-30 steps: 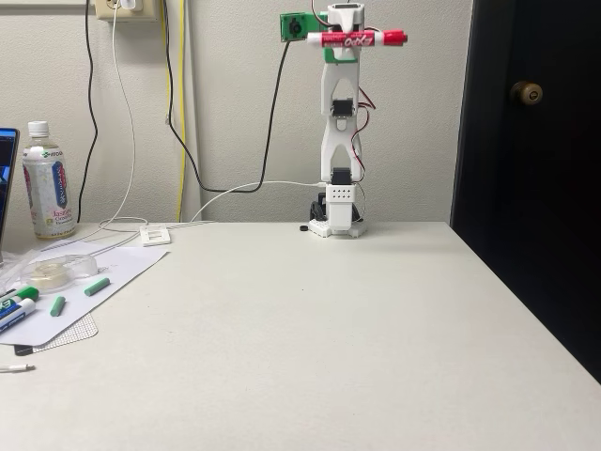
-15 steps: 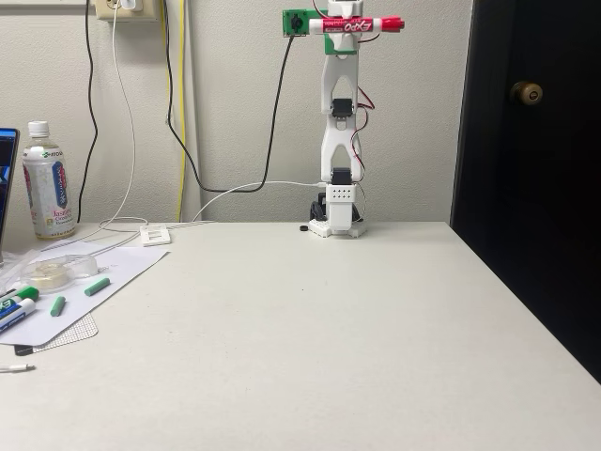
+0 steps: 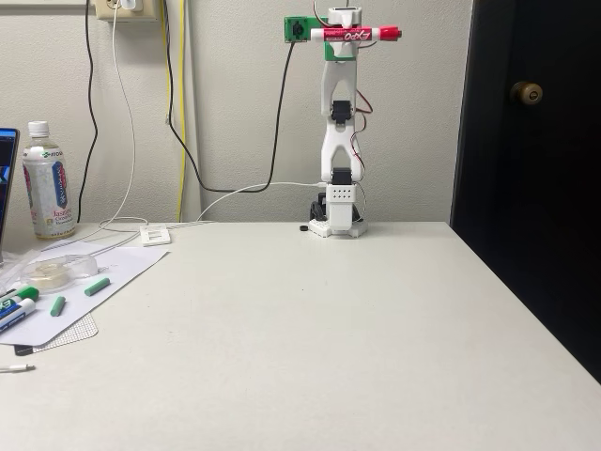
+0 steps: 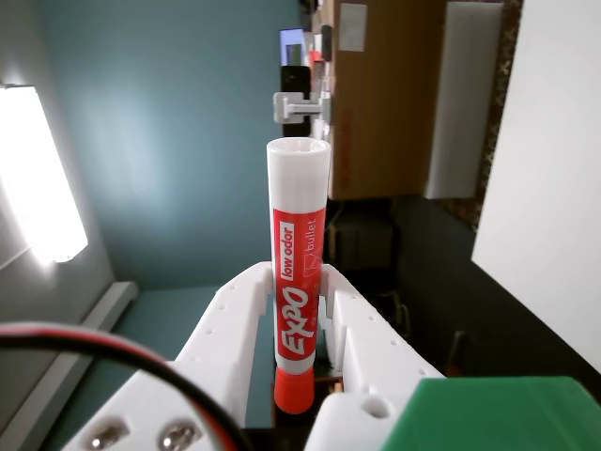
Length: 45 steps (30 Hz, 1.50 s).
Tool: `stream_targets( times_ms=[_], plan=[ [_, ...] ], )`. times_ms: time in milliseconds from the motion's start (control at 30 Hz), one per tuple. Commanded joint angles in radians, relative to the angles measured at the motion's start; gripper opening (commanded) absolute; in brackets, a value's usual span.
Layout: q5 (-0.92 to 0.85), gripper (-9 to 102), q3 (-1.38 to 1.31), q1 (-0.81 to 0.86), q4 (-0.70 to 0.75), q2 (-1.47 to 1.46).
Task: Pick up the red marker.
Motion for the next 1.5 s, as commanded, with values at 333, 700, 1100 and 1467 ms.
stream_targets(
  times_ms=[333, 700, 1100, 1467],
  plan=[
    [-0.044, 0, 0.951, -0.014, -0.577, 0.459],
    [-0.107, 0, 1.131, 0.021, -0.792, 0.394],
    [-0.118, 0, 1.402, 0.041, -0.963, 0.506],
    [-0.17, 0, 1.638, -0.005, -1.144, 0.641]
  ],
)
